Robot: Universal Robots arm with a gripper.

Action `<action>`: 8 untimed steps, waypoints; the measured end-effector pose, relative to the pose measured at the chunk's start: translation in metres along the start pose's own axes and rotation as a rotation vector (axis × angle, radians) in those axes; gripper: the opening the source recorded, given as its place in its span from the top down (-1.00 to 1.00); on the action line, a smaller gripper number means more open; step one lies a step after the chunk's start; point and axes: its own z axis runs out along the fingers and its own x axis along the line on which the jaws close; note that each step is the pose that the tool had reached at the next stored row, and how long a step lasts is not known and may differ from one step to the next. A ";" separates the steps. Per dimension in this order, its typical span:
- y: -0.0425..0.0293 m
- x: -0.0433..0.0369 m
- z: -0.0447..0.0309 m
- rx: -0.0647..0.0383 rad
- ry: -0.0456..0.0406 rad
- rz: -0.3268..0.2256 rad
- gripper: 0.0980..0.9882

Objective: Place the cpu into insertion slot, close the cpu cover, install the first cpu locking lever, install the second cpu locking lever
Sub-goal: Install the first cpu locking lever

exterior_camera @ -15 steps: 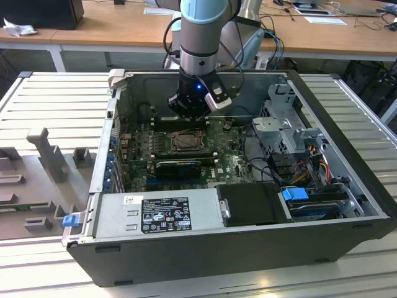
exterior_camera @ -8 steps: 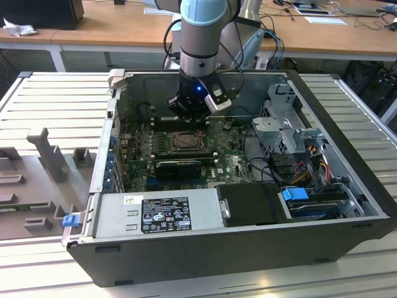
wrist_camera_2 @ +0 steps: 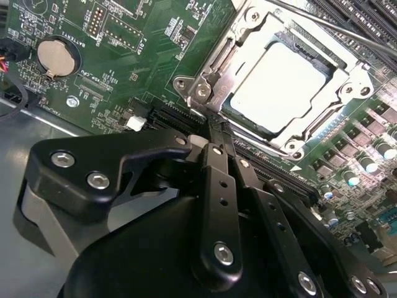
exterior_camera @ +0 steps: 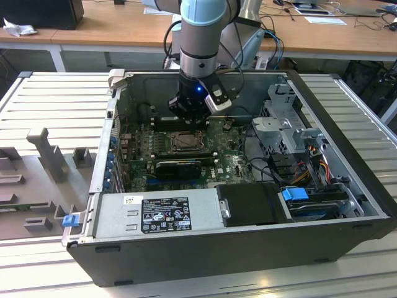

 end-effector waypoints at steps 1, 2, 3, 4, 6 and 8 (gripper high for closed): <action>0.0000 0.0000 0.0003 0.002 0.0001 0.000 0.98; 0.0000 0.0000 0.0005 0.002 0.0002 0.000 0.98; 0.0000 0.0000 0.0012 0.003 0.0001 0.000 0.98; 0.0000 -0.0001 0.0016 0.003 0.0001 0.000 0.98; -0.0002 -0.0002 0.0024 0.004 0.0003 0.000 0.98; -0.0002 -0.0004 0.0026 0.004 0.0004 0.000 0.98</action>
